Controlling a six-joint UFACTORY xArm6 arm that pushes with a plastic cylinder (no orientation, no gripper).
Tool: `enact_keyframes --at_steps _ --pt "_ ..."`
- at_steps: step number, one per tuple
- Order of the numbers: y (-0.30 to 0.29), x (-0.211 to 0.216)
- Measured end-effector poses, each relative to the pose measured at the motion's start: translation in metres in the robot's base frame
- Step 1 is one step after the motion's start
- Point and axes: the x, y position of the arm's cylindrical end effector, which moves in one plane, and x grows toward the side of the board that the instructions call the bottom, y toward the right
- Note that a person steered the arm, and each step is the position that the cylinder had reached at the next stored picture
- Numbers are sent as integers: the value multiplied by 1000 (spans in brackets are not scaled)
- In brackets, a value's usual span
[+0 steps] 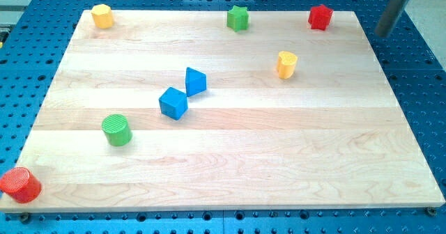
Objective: Push the red star to the green star
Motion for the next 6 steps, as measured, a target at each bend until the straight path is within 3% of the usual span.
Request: enact_keyframes --at_steps 1,3,5,6 --pt "-13 -30" --pt "-169 -8" --pt "-176 -23" --pt "-224 -11"
